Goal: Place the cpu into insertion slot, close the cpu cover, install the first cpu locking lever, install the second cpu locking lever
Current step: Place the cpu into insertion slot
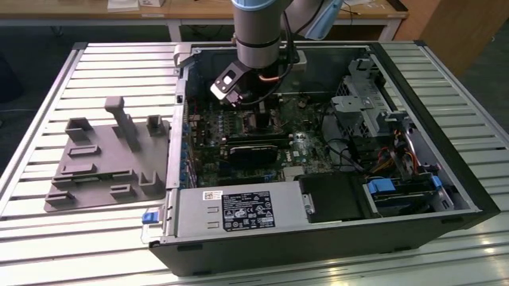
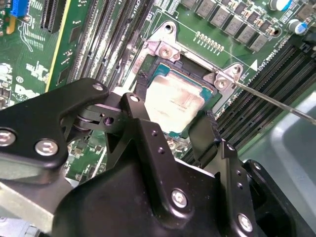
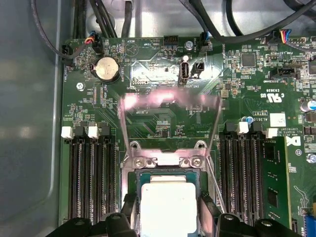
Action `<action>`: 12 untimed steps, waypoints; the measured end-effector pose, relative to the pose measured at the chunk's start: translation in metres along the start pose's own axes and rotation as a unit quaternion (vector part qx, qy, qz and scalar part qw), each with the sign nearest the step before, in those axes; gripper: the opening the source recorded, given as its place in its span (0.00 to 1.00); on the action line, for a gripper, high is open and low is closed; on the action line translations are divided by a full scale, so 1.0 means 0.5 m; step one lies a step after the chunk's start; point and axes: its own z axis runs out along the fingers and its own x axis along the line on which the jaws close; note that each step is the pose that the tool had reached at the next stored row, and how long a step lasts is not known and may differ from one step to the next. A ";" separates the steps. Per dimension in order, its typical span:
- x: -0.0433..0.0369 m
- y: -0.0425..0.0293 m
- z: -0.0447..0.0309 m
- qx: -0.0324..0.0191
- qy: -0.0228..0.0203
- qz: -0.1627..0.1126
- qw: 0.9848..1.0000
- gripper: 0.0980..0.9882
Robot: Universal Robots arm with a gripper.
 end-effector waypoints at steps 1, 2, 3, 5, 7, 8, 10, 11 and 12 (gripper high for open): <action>0.000 0.000 -0.003 0.000 0.000 0.000 1.000 0.58; 0.000 0.001 -0.008 0.000 0.000 0.000 1.000 0.58; 0.000 0.001 -0.012 0.000 0.000 0.000 1.000 0.58; 0.000 0.002 -0.020 0.000 0.000 0.000 1.000 0.58; 0.001 0.002 -0.022 0.000 0.000 0.000 1.000 0.58; 0.001 0.002 -0.022 -0.001 0.000 0.000 1.000 0.58; 0.001 0.002 -0.023 0.000 0.000 0.000 1.000 0.58; 0.000 0.002 -0.023 0.000 0.000 0.000 1.000 0.58; 0.001 0.002 -0.023 0.000 0.000 0.000 1.000 0.58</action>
